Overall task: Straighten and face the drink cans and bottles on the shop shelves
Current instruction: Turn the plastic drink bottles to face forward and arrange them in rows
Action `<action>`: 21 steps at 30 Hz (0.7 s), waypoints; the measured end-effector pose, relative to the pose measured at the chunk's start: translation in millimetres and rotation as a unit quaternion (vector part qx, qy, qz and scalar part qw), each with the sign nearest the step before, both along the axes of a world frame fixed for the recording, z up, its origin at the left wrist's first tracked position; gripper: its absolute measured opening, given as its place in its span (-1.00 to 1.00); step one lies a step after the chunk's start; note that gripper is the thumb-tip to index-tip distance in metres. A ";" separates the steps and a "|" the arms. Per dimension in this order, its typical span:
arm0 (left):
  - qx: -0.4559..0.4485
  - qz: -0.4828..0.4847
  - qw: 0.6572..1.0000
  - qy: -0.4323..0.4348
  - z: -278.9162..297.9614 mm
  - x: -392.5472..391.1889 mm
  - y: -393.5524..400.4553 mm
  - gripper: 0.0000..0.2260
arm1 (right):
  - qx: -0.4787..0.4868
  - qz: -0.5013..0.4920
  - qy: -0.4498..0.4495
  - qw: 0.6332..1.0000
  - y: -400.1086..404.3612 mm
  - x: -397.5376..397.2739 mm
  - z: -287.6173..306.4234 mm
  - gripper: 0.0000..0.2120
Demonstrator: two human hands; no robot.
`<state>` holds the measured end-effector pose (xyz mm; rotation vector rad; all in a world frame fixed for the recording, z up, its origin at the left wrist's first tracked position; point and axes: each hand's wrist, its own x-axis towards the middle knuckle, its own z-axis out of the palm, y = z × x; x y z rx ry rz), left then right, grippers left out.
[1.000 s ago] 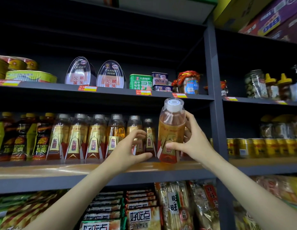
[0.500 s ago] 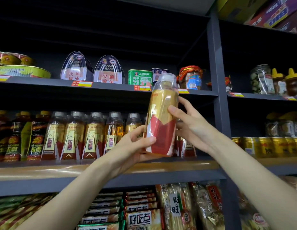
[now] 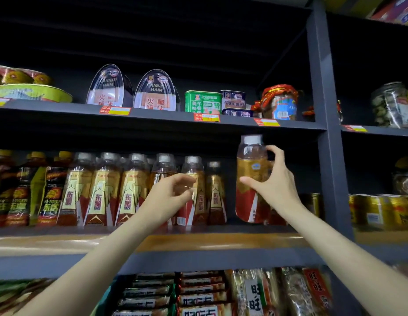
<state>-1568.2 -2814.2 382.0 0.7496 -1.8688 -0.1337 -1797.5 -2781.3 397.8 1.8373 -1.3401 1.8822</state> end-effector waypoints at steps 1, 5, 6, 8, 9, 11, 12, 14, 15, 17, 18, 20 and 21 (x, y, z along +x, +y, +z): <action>-0.012 0.023 1.000 -0.006 -0.4 -1.3 -2.8 -0.81 | 0.018 -0.009 0.001 1.000 -8.9 -0.4 -0.8 -0.18; -0.054 0.108 0.990 -0.076 2.7 -7.9 -10.8 -0.71 | 0.088 -0.035 -0.007 0.995 -33.8 -0.5 -8.6 -0.17; -0.059 0.118 0.987 -0.088 3.1 -10.5 -12.7 -0.68 | 0.099 -0.048 -0.010 0.994 -37.1 -2.2 -9.6 -0.17; -0.062 0.138 0.983 -0.105 3.0 -17.3 -16.4 -0.62 | 0.127 -0.082 -0.004 0.989 -43.8 -9.3 -8.3 -0.15; -0.059 0.145 0.982 -0.109 2.4 -21.6 -18.5 -0.60 | 0.145 -0.094 0.005 0.985 -44.7 -11.9 -7.0 -0.11; -0.051 0.156 0.980 -0.108 1.7 -31.0 -22.0 -0.56 | 0.180 -0.102 0.033 0.978 -44.3 -16.0 -4.9 -0.02; -0.047 0.163 0.979 -0.111 1.8 -35.6 -23.5 -0.54 | 0.190 -0.103 0.043 0.975 -45.2 -18.3 -4.2 0.02; -0.037 0.184 0.974 -0.131 1.7 -44.1 -26.5 -0.51 | 0.194 -0.108 0.054 0.974 -46.2 -24.0 -3.3 0.05; -0.033 0.197 0.969 -0.144 0.9 -45.9 -28.1 -0.49 | 0.192 -0.118 0.057 0.973 -47.4 -27.5 -3.3 0.05; -0.035 0.222 0.959 -0.172 -2.0 -48.7 -30.7 -0.46 | 0.193 -0.146 0.052 0.969 -46.4 -38.3 -3.3 0.05; -0.041 0.233 0.954 -0.184 -4.5 -49.5 -31.6 -0.45 | 0.194 -0.157 0.045 0.967 -44.5 -44.2 -3.7 0.05; -0.056 0.247 0.947 -0.199 -8.8 -50.7 -31.7 -0.47 | 0.196 -0.181 0.030 0.963 -40.0 -56.8 -4.8 0.05; -0.063 0.250 0.945 -0.203 -10.1 -51.2 -31.4 -0.47 | 0.198 -0.193 0.024 0.961 -38.0 -62.1 -5.3 0.05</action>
